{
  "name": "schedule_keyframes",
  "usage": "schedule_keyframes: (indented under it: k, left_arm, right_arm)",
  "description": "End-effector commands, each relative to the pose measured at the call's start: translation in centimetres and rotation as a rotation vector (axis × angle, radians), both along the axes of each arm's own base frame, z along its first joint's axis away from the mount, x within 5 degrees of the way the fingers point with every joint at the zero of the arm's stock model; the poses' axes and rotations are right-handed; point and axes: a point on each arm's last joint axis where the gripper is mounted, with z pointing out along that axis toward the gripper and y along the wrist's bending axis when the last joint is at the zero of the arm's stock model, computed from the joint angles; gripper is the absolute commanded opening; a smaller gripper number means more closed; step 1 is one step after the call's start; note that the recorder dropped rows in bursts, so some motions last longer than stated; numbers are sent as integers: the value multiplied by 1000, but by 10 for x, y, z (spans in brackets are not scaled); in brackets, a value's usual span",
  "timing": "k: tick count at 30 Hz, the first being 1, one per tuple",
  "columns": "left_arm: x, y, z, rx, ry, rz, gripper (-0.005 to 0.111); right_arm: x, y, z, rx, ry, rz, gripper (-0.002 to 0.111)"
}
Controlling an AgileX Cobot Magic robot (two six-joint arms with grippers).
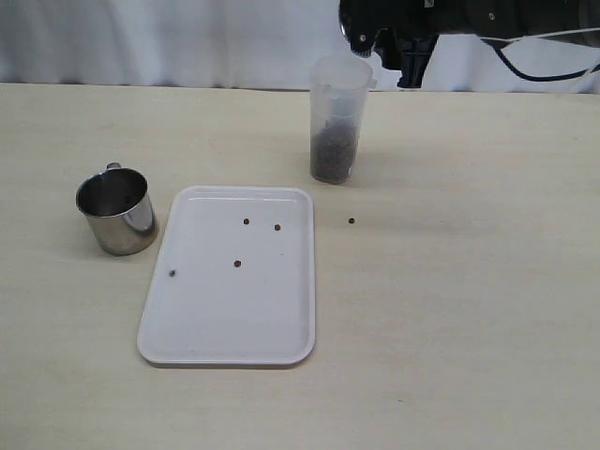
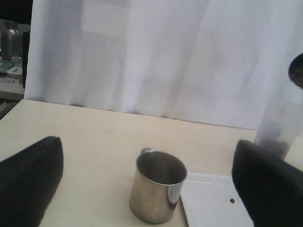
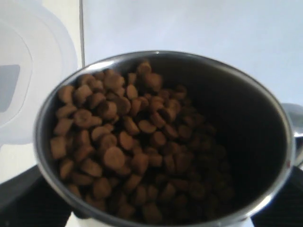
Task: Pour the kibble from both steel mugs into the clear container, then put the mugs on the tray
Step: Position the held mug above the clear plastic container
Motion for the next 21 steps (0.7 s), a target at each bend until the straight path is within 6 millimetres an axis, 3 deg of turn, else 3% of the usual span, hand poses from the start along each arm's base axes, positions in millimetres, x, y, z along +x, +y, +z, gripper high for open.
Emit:
schedule_keyframes:
  k: [1, 12, 21]
  left_arm:
    - [0, 0, 0, -2, -8, 0, 97]
    - [0, 0, 0, -2, -8, 0, 97]
    - [0, 0, 0, -2, -8, 0, 97]
  right_arm:
    - [2, 2, 9, -4, -58, 25, 5]
    - [2, 1, 9, -57, -73, 46, 5]
    - [6, 5, -6, -91, -54, 67, 5]
